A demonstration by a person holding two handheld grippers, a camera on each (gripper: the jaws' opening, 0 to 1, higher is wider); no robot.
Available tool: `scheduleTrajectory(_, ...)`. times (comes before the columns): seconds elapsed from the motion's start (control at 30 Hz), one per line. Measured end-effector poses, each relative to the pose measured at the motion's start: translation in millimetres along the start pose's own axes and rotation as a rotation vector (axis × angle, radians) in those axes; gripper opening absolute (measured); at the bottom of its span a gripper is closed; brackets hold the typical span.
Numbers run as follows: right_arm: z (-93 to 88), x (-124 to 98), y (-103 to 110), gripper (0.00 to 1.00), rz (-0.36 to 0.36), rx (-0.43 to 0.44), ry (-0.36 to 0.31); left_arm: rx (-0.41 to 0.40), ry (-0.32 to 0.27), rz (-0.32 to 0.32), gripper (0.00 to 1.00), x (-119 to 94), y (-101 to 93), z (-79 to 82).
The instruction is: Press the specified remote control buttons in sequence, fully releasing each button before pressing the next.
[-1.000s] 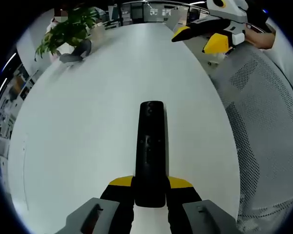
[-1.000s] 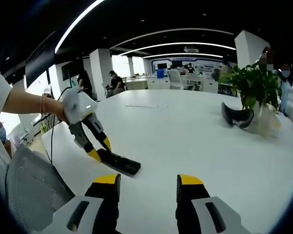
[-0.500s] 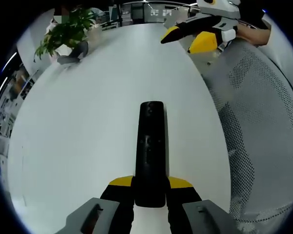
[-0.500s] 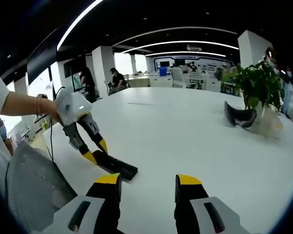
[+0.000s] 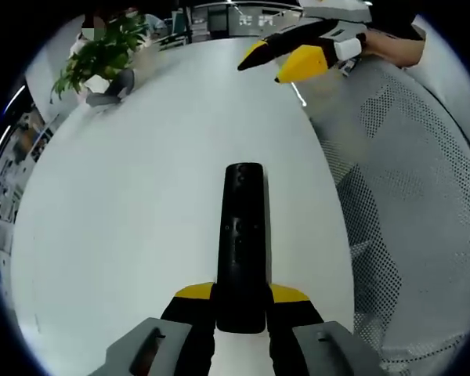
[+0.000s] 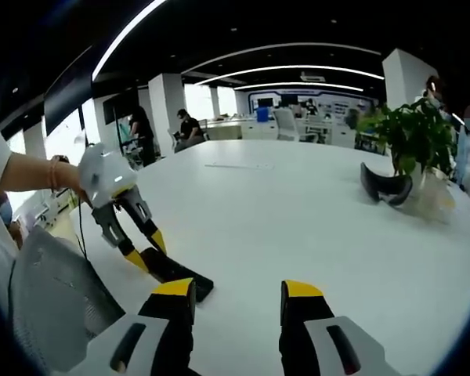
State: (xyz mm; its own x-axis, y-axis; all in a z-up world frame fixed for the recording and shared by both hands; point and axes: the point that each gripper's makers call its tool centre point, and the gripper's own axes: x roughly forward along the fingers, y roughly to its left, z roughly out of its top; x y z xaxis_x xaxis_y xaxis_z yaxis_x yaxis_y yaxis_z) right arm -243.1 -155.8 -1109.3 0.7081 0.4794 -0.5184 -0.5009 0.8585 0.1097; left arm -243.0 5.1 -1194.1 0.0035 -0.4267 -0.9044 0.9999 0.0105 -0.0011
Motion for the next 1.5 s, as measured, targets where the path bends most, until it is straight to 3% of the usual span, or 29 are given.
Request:
scheduleTrajectory(0.43, -2.9, 2, 5, 0.39, 0.023, -0.011, 0.021, -0.016, -0.047, 0.002, 0.24, 0, -7.5, -0.2)
scheduleTrajectory(0.57, -8.1, 4, 15, 0.37, 0.072, -0.02, 0.058, -0.013, -0.082, 0.001, 0.25, -1, -8.0, -0.8)
scheduleTrajectory(0.7, -12.6, 6, 25, 0.33, 0.123, -0.049, 0.091, -0.022, -0.124, -0.026, 0.35, -2, -16.6, -0.3)
scheduleTrajectory(0.77, -14.5, 6, 29, 0.3, 0.149, -0.043, 0.103, -0.011, -0.143, -0.001, 0.34, -1, -15.6, -0.3)
scheduleTrajectory(0.87, -20.5, 7, 39, 0.24, 0.217, -0.046, 0.144, -0.058, -0.182, 0.023, 0.33, -1, -13.9, 1.7)
scheduleTrajectory(1.03, -26.9, 13, 37, 0.22, 0.253, -0.176, 0.219, -0.098, -0.246, 0.054, 0.29, -1, -9.5, 1.8)
scheduleTrajectory(1.1, -25.7, 16, 36, 0.2, 0.269, -0.19, 0.232, -0.105, -0.264, 0.057, 0.27, 0, -8.1, 0.4)
scheduleTrajectory(1.17, -23.1, 20, 36, 0.17, 0.315, -0.231, 0.25, -0.115, -0.292, 0.063, 0.26, 0, -7.3, 0.1)
scheduleTrajectory(1.3, -27.1, 27, 39, 0.09, 0.387, -0.32, 0.31, -0.103, -0.332, 0.059, 0.25, -1, -7.9, 1.5)
scheduleTrajectory(1.4, -34.3, 33, 44, 0.09, 0.435, -0.372, 0.365, -0.037, -0.382, 0.068, 0.24, 0, -8.8, 3.7)
scheduleTrajectory(1.5, -40.4, 38, 46, 0.06, 0.467, -0.451, 0.402, -0.052, -0.417, 0.078, 0.24, 0, -7.6, 2.1)
